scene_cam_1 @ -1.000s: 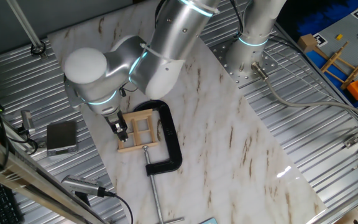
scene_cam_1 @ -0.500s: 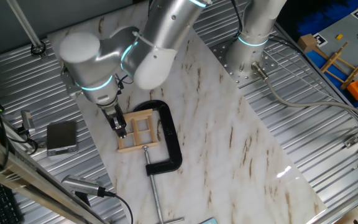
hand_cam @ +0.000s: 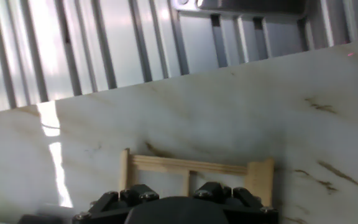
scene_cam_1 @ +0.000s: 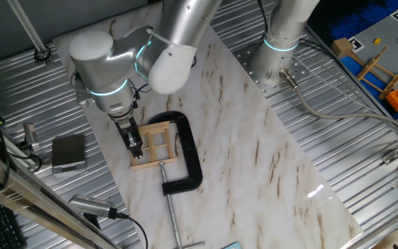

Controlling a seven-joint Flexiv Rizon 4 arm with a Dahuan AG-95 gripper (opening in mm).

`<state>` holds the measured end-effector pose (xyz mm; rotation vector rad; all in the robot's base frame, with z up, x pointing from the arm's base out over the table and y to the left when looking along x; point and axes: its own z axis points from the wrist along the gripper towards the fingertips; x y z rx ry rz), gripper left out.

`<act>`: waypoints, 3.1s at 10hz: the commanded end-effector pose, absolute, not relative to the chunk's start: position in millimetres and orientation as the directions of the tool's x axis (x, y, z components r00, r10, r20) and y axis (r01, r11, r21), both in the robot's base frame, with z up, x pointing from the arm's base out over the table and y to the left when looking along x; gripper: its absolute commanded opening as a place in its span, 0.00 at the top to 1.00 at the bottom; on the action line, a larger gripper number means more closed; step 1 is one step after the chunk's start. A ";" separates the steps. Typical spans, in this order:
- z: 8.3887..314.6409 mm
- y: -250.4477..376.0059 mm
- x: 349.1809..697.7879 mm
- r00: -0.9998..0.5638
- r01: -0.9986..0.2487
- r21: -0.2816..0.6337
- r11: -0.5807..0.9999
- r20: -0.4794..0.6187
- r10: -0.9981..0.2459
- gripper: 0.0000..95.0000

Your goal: Close a sliding window

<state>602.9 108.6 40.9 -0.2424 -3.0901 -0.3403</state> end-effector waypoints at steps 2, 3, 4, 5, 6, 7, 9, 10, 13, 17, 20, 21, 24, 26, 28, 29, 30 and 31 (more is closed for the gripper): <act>38.3 118.5 609.4 -0.987 0.163 0.255 0.953 0.028 0.161 0.40; 38.2 120.4 610.3 -0.986 0.165 0.259 0.952 0.029 0.163 0.40; 38.4 122.3 610.5 -0.986 0.165 0.265 0.950 0.028 0.163 0.40; 38.6 125.0 609.7 -0.985 0.169 0.273 0.947 0.027 0.168 0.40; 38.4 126.3 609.2 -0.985 0.173 0.273 0.946 0.028 0.172 0.40; 36.2 128.6 607.3 -0.984 0.177 0.273 0.945 0.027 0.177 0.40; 33.8 130.0 604.8 -0.984 0.178 0.280 0.943 0.028 0.177 0.40; 33.0 130.3 603.8 -0.984 0.178 0.281 0.943 0.028 0.177 0.40; 30.4 131.4 599.8 -0.984 0.178 0.298 0.938 0.025 0.179 0.40; 28.0 133.6 600.4 -0.984 0.176 0.301 0.937 0.025 0.177 0.40; 27.2 133.6 600.3 -0.985 0.167 0.300 0.939 0.022 0.168 0.40; 26.9 133.7 599.8 -0.986 0.165 0.299 0.940 0.022 0.167 0.40; 25.8 133.8 598.0 -0.986 0.164 0.298 0.940 0.021 0.166 0.40; 24.6 133.9 596.4 -0.986 0.164 0.296 0.941 0.020 0.165 0.40; 23.8 133.5 596.1 -0.987 0.160 0.294 0.942 0.018 0.162 0.40; 23.7 133.2 596.0 -0.987 0.159 0.293 0.943 0.018 0.161 0.40; 23.6 132.8 595.9 -0.987 0.158 0.292 0.943 0.018 0.160 0.40; 23.6 132.3 595.6 -0.987 0.158 0.292 0.943 0.017 0.160 0.40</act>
